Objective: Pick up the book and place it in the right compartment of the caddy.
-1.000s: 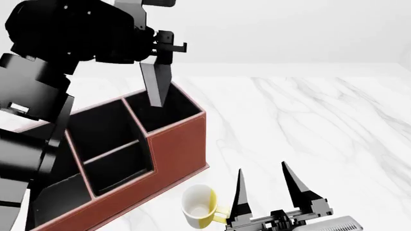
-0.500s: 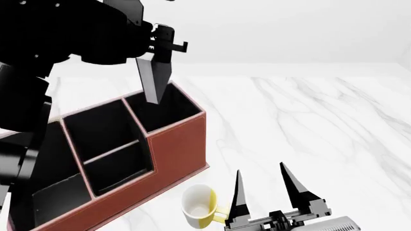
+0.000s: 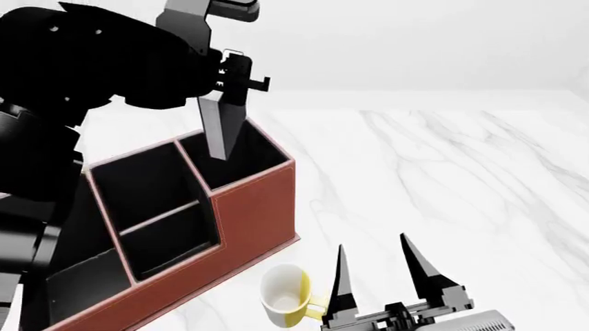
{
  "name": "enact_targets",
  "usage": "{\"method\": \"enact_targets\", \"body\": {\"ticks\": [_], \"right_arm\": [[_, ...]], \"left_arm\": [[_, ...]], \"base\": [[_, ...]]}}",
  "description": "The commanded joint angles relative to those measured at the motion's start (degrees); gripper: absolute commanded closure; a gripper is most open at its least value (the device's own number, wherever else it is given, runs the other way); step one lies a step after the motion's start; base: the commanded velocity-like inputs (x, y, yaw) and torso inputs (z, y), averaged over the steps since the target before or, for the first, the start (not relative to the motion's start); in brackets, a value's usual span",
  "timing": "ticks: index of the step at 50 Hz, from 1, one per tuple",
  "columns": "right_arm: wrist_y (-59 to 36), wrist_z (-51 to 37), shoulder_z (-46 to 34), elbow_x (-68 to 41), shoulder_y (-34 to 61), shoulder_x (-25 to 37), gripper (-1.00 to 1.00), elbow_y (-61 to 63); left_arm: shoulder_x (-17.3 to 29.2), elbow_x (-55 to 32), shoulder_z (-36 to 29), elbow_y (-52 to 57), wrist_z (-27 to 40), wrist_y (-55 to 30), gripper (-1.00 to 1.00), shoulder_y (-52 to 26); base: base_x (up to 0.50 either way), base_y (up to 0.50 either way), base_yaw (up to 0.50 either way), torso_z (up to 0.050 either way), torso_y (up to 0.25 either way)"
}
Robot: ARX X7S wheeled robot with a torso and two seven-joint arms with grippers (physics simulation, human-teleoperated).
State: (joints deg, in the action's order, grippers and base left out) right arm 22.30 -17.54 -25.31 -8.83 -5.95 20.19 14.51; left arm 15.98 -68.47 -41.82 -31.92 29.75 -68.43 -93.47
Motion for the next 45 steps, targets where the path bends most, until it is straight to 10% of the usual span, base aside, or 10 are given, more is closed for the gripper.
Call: {"method": "enact_targets", "body": {"ticks": [1, 45], "right_arm": [[0.2, 1.1, 0.8, 0.8, 0.0, -0.9, -1.0, -0.4], [0.2, 0.5, 0.4, 0.2, 0.4, -0.3, -1.0, -0.9]], "left_arm": [[-1.2, 3.4, 1.2, -0.6, -1.4, 1.3, 1.0, 0.9], [-5.2, 11.1, -6.4, -12.8, -11.3, 11.5, 1.0, 6.9]], "base": [[0.0, 0.0, 0.0, 0.0, 0.0], [0.0, 0.0, 0.0, 0.0, 0.002]]}}
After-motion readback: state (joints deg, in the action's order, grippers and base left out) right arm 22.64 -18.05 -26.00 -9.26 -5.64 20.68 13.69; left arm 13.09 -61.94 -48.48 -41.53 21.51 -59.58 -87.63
